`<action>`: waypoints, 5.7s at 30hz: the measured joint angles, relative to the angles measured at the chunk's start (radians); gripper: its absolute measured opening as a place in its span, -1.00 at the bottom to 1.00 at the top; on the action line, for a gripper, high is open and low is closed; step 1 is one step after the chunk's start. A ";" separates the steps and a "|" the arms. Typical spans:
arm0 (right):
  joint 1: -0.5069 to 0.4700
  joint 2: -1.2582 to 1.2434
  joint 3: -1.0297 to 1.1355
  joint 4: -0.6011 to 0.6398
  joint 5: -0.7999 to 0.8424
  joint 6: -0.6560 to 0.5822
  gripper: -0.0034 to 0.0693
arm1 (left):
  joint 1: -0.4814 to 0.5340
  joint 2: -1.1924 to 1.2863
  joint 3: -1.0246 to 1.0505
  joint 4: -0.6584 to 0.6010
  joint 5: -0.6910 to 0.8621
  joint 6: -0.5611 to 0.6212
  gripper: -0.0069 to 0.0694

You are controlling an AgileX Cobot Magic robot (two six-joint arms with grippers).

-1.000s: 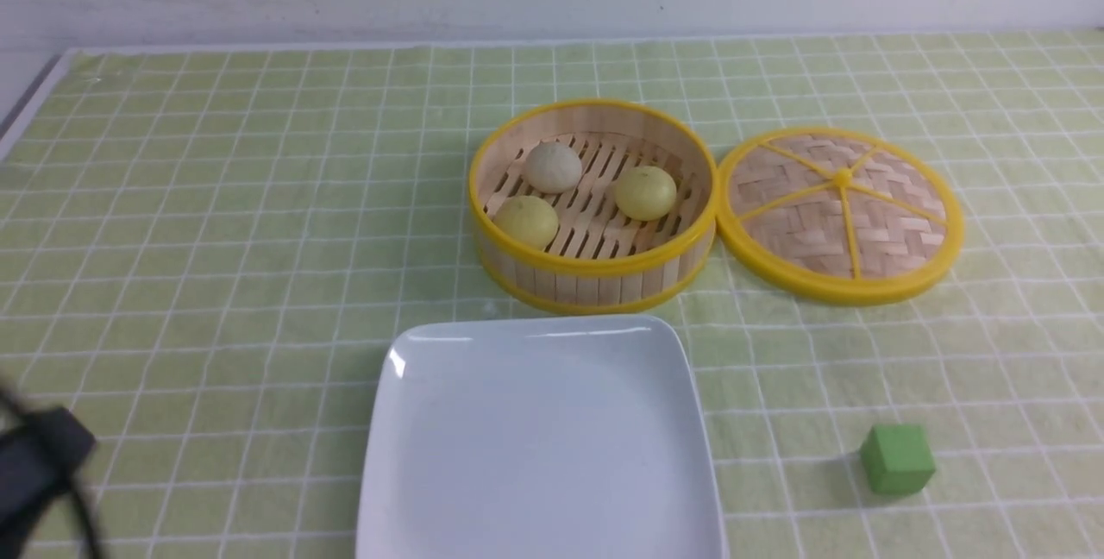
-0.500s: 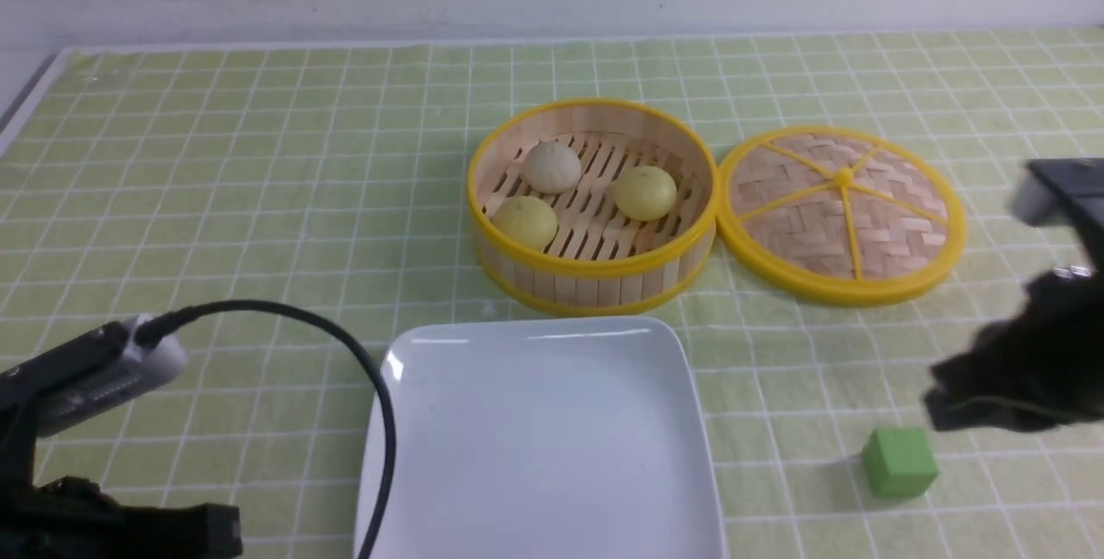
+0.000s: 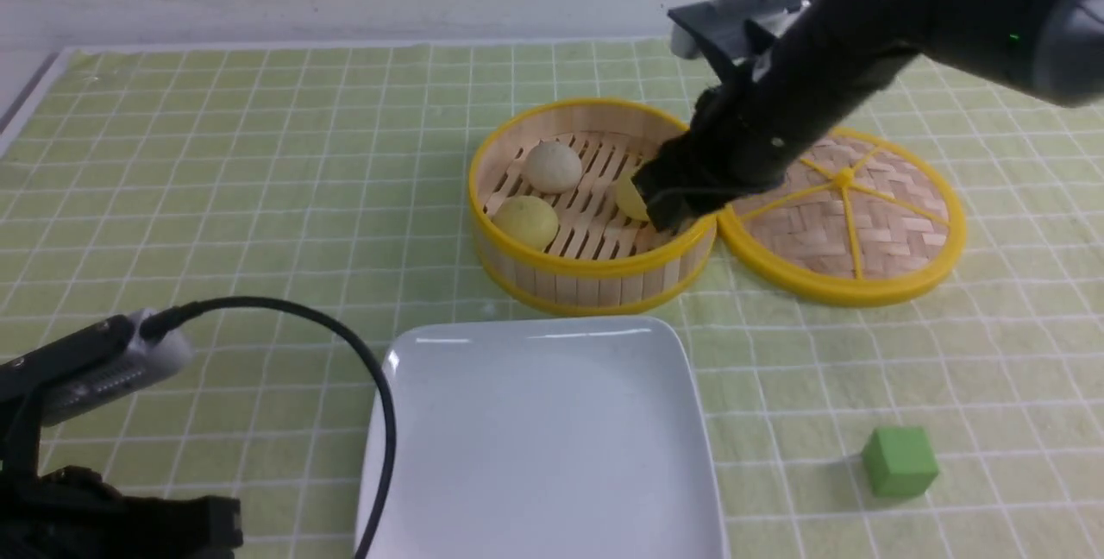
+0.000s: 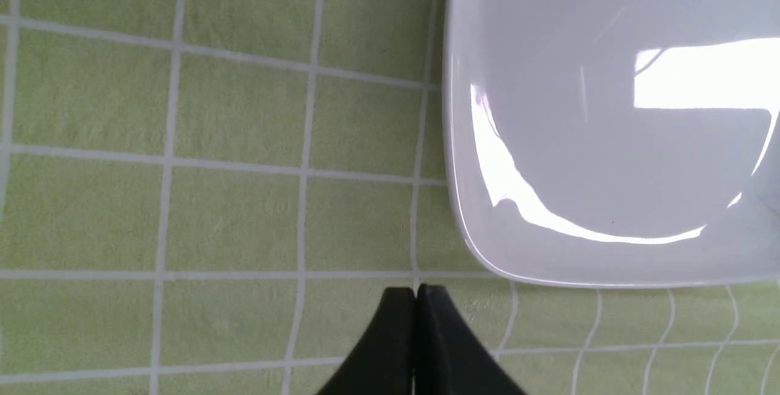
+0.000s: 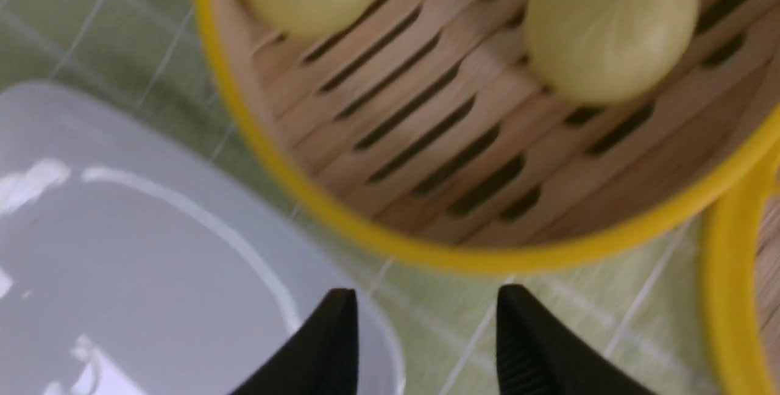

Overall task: Put the steamed buns into the plate on the green tablecloth.
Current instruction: 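Reach toward a bun in the bamboo steamer with the right gripper, then move the steamed bun from the bamboo steamer onto the white plate with the right gripper, then reach into the bamboo steamer and grasp a bun with the left gripper, then carry the bun from the bamboo steamer to the plate with the left gripper, then reach into the bamboo steamer and grasp a bun with the left gripper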

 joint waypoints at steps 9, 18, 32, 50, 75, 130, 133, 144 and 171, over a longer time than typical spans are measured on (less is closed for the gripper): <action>0.000 0.236 -0.211 -0.184 -0.066 0.069 0.18 | 0.000 0.000 0.000 0.001 -0.002 0.000 -0.72; 0.000 0.289 -0.221 -0.210 -0.133 0.139 -0.66 | 0.000 0.000 0.000 0.003 0.002 0.000 -0.68; 0.100 -0.168 0.010 -0.021 0.292 0.142 -0.87 | 0.000 0.000 0.000 0.003 0.041 -0.050 -0.62; 0.255 -0.065 0.232 -0.009 0.149 0.223 0.57 | 0.000 0.000 0.000 0.075 0.024 -0.052 -0.48; 0.239 -0.851 0.791 -0.186 0.325 0.224 -0.95 | -0.038 0.274 -0.312 0.103 0.103 -0.003 -0.75; 0.239 -1.000 1.093 -0.162 0.007 0.252 -0.87 | -0.349 1.037 -1.634 0.234 0.353 -0.075 -0.76; 0.239 -1.000 1.093 -0.162 0.003 0.252 -0.86 | -0.361 0.948 -1.521 0.232 0.353 -0.095 -0.76; 0.239 -1.001 1.093 -0.163 -0.019 0.252 -0.83 | -0.522 0.914 -0.943 0.305 0.303 -0.239 -0.67; 0.239 -1.001 1.093 -0.163 -0.063 0.254 -0.74 | -0.472 1.282 -1.704 0.363 0.331 -0.355 -0.81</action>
